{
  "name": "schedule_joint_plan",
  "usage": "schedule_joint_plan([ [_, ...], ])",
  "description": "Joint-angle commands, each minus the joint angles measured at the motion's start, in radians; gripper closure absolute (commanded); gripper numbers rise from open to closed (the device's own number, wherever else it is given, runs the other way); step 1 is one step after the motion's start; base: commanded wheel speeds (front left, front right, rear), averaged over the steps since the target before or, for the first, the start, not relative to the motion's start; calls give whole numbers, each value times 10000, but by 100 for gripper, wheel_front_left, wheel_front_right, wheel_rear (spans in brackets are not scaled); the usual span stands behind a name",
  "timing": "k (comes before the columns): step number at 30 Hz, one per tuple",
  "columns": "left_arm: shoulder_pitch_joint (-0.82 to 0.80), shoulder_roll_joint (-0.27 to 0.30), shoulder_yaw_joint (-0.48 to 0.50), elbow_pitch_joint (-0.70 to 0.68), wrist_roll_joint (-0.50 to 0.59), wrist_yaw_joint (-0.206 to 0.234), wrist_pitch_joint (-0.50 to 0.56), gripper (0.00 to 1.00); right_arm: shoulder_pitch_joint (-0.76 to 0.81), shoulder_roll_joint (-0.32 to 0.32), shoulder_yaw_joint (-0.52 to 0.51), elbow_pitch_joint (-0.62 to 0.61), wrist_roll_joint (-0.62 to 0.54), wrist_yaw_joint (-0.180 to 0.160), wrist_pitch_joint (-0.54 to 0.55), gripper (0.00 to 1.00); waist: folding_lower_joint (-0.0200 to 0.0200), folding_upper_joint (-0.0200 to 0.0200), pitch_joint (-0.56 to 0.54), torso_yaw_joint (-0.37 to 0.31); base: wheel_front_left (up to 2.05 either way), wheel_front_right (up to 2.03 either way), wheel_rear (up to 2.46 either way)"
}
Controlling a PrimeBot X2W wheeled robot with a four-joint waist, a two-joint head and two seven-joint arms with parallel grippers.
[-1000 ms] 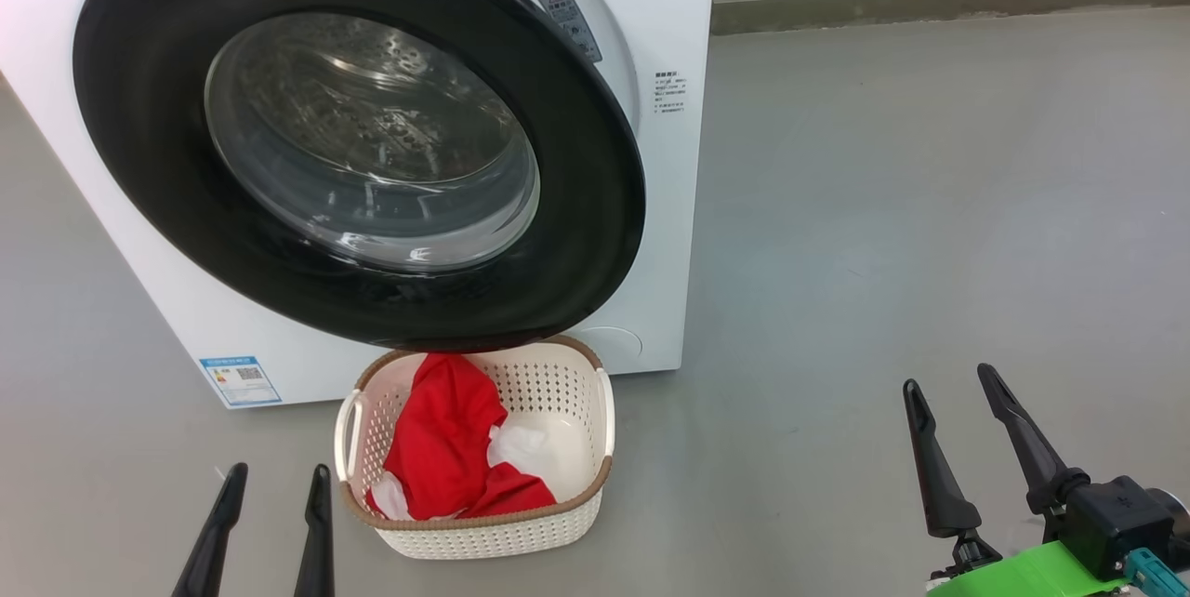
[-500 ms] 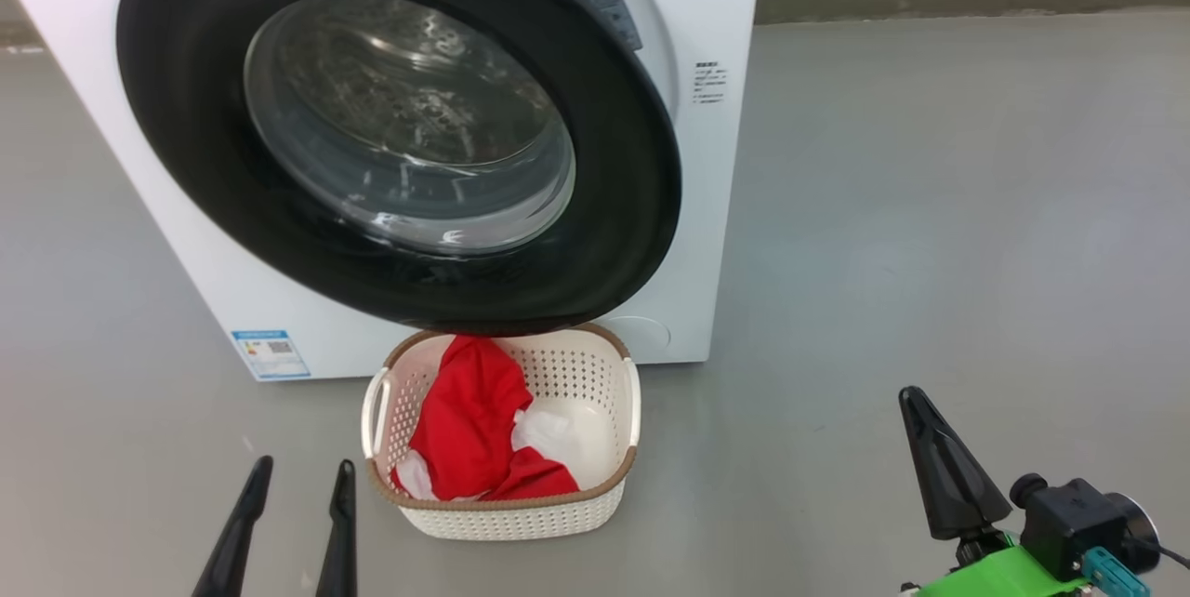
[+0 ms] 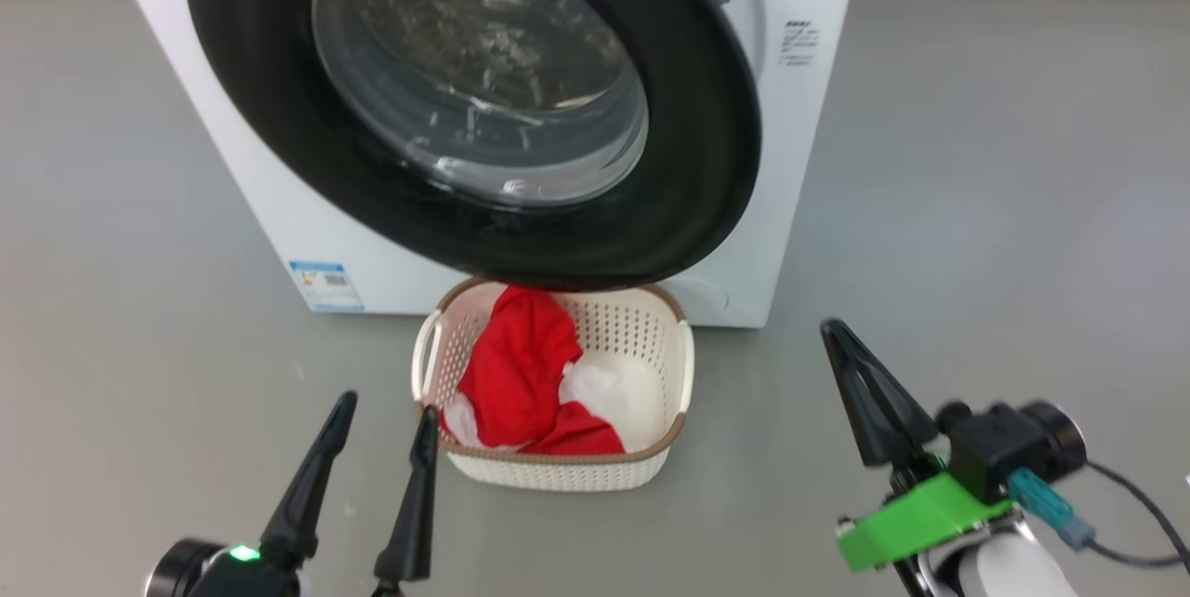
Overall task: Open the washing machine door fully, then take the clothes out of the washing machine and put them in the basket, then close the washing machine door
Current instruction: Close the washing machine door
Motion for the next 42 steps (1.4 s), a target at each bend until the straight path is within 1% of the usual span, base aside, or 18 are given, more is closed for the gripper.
schedule_joint_plan([
  [1,-468,16,242,-323,-108,-80,-80,0,-554,-43,302,-155,-110,62,-63,100,0,-1,429,360,0,0,0],
  [9,-925,6,49,-484,-236,-60,-80,0,-2230,-47,506,697,-496,62,-63,100,0,-1,1375,894,0,0,0],
  [15,-1219,5,-123,-502,-359,-6,-80,0,-3400,-359,837,1297,-661,62,-63,100,0,-1,1956,1235,0,0,0],
  [20,-1407,4,-240,-507,-471,21,-80,0,-4266,-611,851,1716,-699,62,-63,100,0,-1,2362,1483,0,0,0],
  [25,-1551,4,-341,-533,-580,42,-80,0,-4887,-820,777,1983,-837,62,-63,100,0,-1,2710,1714,0,0,0],
  [32,-1703,4,-463,-599,-735,14,-80,0,-5493,-1010,600,2213,-1054,62,-63,100,0,-1,3032,1866,0,0,0],
  [42,-1886,3,-637,-696,-792,-20,-80,0,-6390,-1093,-147,2463,-1470,62,-63,100,0,-1,3523,2059,0,0,0],
])
